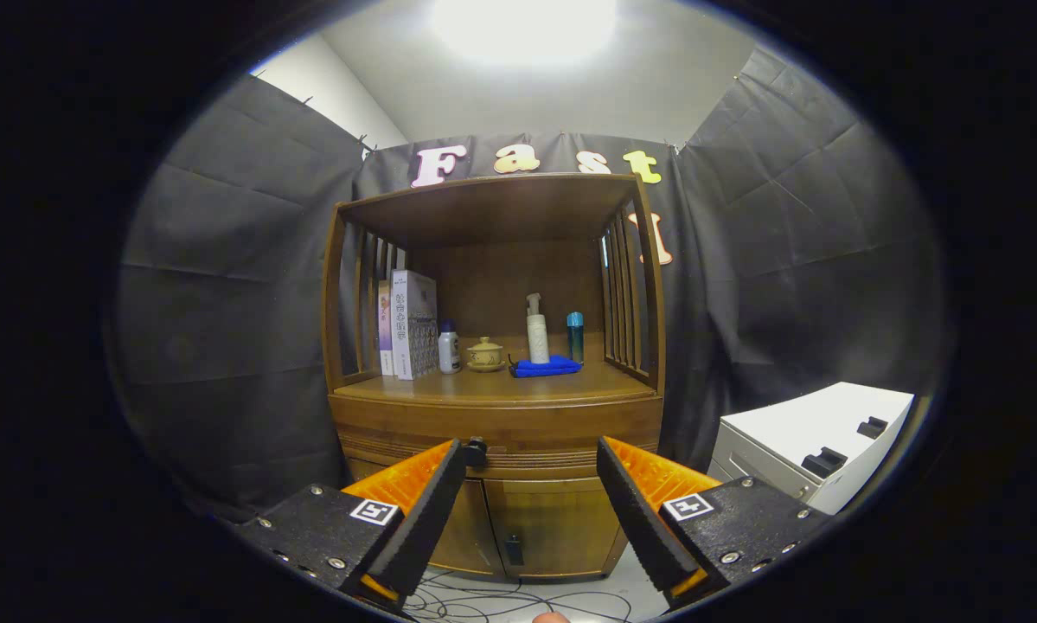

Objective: Pull open the drawer, take out the items inside it, and place them on the countertop above the cabinet.

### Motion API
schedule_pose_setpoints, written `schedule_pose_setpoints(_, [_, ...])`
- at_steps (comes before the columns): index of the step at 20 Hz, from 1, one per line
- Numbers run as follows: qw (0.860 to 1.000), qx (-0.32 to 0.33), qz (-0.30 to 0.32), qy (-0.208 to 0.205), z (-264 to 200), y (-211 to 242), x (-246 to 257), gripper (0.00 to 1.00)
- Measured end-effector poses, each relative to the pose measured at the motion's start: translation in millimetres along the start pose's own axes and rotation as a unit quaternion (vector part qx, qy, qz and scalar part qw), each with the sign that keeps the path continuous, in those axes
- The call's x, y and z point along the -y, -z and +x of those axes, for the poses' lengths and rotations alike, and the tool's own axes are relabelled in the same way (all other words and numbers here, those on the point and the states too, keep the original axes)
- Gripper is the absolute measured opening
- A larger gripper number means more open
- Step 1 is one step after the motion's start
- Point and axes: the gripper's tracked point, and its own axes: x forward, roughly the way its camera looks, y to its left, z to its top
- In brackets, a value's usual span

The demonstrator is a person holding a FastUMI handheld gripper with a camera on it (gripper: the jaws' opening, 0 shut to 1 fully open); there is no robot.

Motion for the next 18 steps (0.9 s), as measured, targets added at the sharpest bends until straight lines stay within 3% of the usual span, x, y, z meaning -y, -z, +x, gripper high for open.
schedule_pose_setpoints(15, [1.000,-0.009,-0.001,-0.021,9.0,11.9,-1.8,0.95])
schedule_pose_setpoints(18, [1.000,-0.012,-0.008,-0.028,56.1,19.5,-11.7,0.95])
